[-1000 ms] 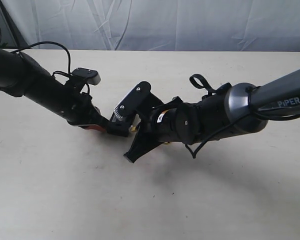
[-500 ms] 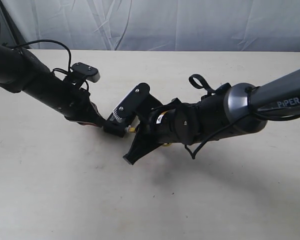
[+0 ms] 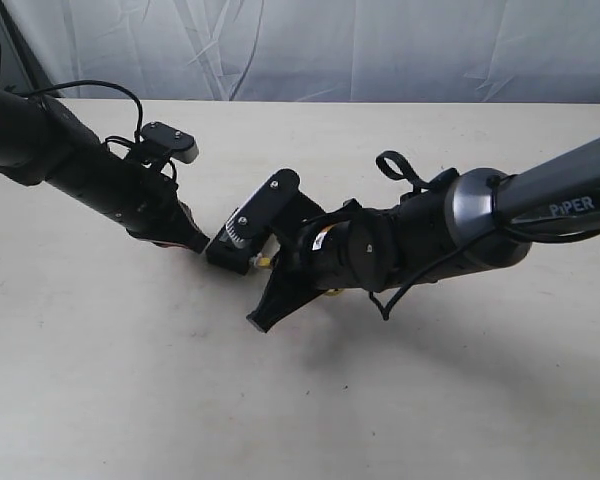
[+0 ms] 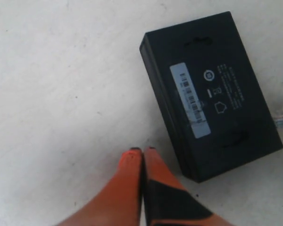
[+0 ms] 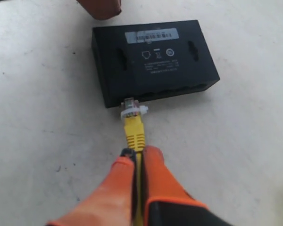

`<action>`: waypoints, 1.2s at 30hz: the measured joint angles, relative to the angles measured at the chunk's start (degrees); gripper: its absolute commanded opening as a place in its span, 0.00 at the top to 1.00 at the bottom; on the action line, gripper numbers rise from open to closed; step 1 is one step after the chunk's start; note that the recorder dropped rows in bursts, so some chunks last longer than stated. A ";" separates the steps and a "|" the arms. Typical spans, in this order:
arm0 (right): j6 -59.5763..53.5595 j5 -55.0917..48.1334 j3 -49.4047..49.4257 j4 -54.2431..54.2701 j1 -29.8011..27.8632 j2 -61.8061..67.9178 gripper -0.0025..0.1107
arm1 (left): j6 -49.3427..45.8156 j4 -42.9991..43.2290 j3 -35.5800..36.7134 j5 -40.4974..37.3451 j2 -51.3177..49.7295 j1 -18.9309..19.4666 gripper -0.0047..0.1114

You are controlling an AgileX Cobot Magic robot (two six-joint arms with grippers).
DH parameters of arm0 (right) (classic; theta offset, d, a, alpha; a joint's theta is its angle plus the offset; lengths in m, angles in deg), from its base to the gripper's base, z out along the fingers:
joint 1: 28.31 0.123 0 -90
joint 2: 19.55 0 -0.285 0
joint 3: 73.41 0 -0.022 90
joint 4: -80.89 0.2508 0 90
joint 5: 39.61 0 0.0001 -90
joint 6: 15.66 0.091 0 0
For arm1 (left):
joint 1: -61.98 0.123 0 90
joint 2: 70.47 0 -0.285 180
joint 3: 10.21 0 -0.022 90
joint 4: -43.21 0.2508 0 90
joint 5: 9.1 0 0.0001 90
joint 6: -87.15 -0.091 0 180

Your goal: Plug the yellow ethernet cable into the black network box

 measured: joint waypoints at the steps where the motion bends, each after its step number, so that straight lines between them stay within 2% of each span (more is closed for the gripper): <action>1: 0.00 0.00 0.00 0.00 0.00 0.24 0.99 | 0.12 0.10 0.00 0.00 0.00 0.00 0.96; 14: 0.00 2.50 0.00 -0.24 3.21 0.55 0.99 | 0.12 0.09 0.00 0.24 0.00 0.00 0.96; 25: 0.14 2.57 0.00 0.10 3.21 0.55 0.99 | 0.23 0.09 0.00 0.42 0.00 0.00 0.96; 36: 0.14 2.09 0.00 7.44 3.21 0.55 0.98 | 0.56 0.09 0.00 -2.14 0.00 0.00 0.96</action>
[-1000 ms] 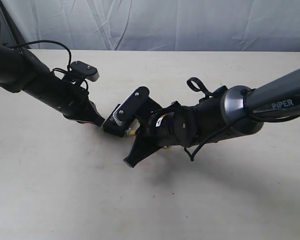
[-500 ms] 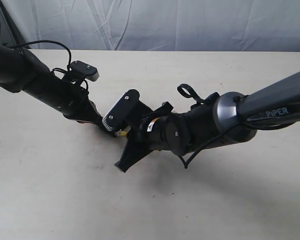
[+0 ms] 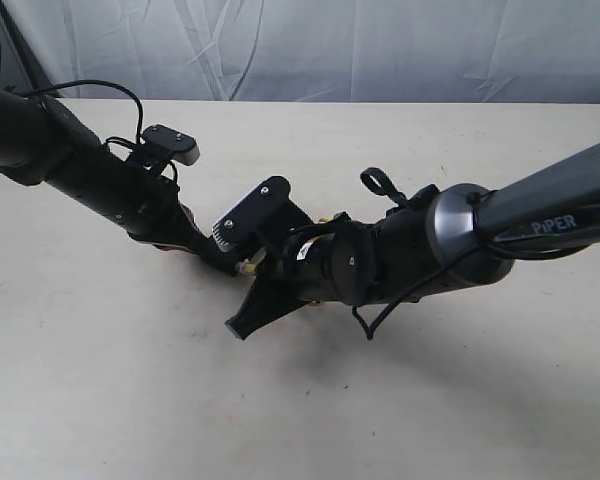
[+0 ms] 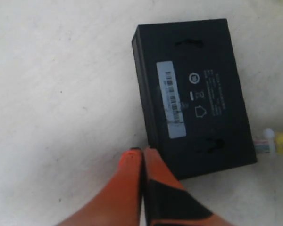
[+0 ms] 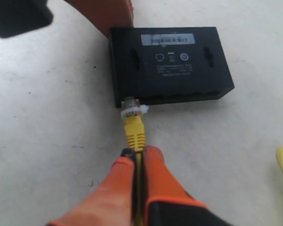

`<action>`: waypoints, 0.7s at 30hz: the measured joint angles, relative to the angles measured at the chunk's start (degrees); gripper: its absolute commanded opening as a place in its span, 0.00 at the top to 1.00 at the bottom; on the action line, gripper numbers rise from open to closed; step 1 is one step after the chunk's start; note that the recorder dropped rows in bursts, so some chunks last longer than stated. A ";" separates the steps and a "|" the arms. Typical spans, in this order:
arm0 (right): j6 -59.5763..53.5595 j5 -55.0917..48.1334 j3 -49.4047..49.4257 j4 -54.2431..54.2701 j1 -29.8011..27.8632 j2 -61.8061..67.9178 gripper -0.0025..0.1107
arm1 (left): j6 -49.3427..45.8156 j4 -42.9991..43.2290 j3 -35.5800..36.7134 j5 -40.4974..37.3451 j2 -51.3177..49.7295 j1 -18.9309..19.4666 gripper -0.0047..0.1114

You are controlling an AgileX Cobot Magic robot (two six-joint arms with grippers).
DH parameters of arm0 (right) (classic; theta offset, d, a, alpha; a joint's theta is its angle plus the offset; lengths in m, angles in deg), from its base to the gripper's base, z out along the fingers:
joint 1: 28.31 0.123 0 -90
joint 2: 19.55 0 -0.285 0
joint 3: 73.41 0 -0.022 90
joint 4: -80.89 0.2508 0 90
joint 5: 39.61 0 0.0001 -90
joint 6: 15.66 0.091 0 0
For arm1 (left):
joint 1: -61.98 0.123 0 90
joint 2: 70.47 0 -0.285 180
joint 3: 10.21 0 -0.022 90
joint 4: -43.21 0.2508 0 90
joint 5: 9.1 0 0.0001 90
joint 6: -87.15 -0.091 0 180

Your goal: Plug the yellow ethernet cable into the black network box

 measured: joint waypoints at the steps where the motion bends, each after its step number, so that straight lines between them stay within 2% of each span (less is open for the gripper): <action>1: -0.11 -0.10 0.00 0.10 0.00 0.00 0.98 | 0.00 0.00 0.00 -0.18 0.00 0.00 0.96; 14: -0.11 0.38 0.00 1.42 0.00 1.01 0.98 | 0.00 -0.10 0.00 -0.51 0.00 0.00 0.96; 16: -0.11 0.38 0.00 1.54 0.00 1.01 0.89 | 0.00 -0.10 0.00 -0.51 0.00 0.00 0.96; 21: -0.11 -1.29 0.00 1.64 0.00 1.01 0.53 | 0.00 -0.10 0.00 -0.51 0.00 0.00 0.96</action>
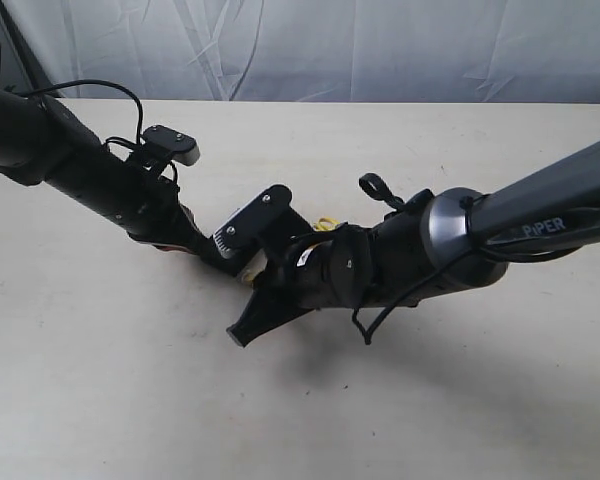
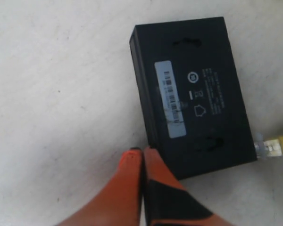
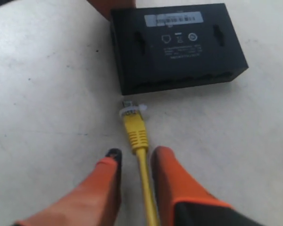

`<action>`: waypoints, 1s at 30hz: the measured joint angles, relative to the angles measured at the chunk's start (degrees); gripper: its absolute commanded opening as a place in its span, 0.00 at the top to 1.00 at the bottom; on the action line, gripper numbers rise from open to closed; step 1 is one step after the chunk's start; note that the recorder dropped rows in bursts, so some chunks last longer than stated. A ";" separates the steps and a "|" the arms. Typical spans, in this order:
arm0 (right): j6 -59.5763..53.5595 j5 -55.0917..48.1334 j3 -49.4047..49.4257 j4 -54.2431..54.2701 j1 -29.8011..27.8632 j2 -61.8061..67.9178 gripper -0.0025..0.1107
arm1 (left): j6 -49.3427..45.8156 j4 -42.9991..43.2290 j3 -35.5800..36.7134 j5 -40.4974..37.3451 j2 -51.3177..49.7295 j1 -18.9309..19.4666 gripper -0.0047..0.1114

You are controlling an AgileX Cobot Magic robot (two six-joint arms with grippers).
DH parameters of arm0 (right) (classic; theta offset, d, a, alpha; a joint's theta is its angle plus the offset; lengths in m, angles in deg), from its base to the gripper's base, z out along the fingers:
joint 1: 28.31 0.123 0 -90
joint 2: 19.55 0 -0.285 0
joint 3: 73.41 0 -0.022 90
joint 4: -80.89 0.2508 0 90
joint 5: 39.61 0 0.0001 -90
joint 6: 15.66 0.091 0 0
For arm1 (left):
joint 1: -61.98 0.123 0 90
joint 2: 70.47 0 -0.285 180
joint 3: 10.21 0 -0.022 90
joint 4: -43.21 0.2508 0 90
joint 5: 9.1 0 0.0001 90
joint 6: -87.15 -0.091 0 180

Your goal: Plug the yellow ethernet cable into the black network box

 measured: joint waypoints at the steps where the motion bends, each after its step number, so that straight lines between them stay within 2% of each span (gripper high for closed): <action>1: 0.00 -0.39 0.00 0.00 0.00 0.00 0.50 | 0.00 0.00 0.00 0.00 0.00 0.00 0.96; 3: 0.00 -1.02 0.00 0.00 0.00 0.00 0.47 | 0.00 0.00 0.00 0.00 0.00 0.00 0.96; 14: 0.12 -4.61 -0.66 2.72 -0.58 -6.08 0.48 | 0.00 0.00 0.00 0.00 0.00 0.00 0.96; 16: 0.12 -8.52 -2.23 3.20 -2.29 -7.72 0.48 | 0.00 0.00 0.00 -0.02 0.00 0.00 0.96; 21: 1.69 -30.32 -11.88 3.96 -11.16 -8.03 0.48 | 1.96 -0.98 0.00 -0.41 0.00 0.83 0.96; 25: 3.45 -38.34 -17.83 -0.13 -11.12 -3.48 0.48 | 2.33 -3.11 0.00 -1.75 0.00 3.81 0.96; 30: 9.01 -42.04 -23.04 -10.30 -10.55 2.44 0.51 | 2.33 -3.31 0.00 -2.38 0.00 4.08 0.96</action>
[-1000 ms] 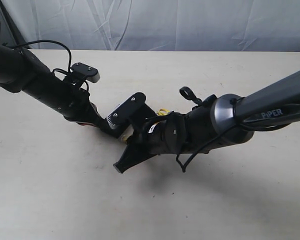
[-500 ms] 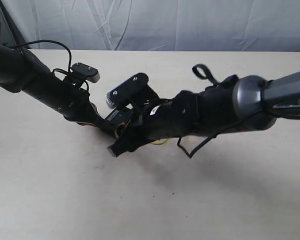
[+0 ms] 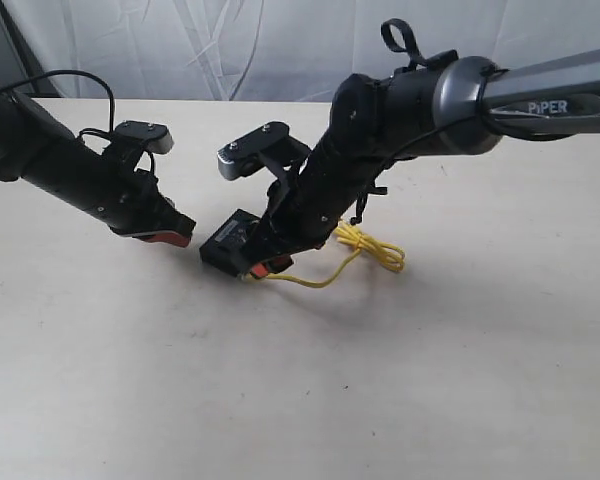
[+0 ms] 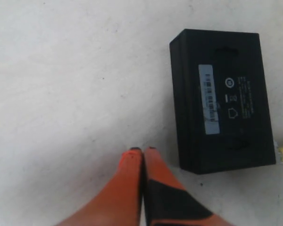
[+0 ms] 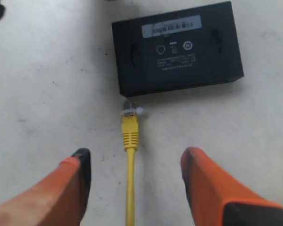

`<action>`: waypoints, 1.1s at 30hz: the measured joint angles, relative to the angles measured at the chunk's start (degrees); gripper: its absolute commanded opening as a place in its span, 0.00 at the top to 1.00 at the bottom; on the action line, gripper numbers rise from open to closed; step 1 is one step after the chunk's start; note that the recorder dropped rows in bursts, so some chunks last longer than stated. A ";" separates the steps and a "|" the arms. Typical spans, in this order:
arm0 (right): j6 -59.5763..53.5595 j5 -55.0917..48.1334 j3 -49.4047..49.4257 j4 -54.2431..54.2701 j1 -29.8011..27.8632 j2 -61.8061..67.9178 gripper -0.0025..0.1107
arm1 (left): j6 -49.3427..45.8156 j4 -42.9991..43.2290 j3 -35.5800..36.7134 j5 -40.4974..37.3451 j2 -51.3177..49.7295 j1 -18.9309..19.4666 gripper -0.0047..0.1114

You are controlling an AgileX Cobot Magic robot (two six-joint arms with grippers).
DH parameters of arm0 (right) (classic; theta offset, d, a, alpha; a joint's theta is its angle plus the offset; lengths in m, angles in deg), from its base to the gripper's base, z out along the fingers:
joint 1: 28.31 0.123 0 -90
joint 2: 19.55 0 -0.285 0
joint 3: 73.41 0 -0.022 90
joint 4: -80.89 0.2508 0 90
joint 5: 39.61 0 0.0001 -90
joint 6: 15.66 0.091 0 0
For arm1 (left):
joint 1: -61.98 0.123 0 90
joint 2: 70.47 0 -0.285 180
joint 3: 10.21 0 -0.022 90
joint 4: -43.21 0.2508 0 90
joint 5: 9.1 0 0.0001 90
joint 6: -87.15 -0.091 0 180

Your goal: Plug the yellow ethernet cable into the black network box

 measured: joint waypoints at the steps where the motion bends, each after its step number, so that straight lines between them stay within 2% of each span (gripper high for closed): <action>1: 0.24 -0.45 -0.60 -1.15 0.29 0.62 0.52 | 0.00 0.00 0.00 -0.03 0.00 0.00 0.96; 4: 0.46 -0.84 -1.78 -6.15 2.19 2.29 0.52 | 0.00 0.00 0.00 -0.15 0.00 0.00 0.96; 9: 0.69 0.94 -2.11 -8.22 4.08 3.02 0.52 | 0.00 0.00 0.00 -0.15 0.00 0.00 0.96; 23: 2.59 4.62 -2.22 -11.80 4.05 4.78 0.56 | 0.00 0.00 0.00 -0.15 0.00 0.00 0.96; 25: 2.59 4.76 -2.22 -11.80 4.05 4.93 0.63 | 0.00 0.00 0.00 -0.15 0.00 0.00 0.96; 27: 2.59 4.78 -2.22 -11.80 4.05 5.34 0.77 | 0.00 0.00 0.00 -0.15 0.00 0.00 0.96; 29: 2.72 4.42 -2.22 -11.92 4.05 5.77 0.96 | 0.00 0.00 0.00 -0.15 0.00 0.00 0.96; 33: 2.82 4.04 -2.22 -12.02 4.05 6.16 0.98 | 0.00 0.00 0.00 -0.15 0.00 0.00 0.96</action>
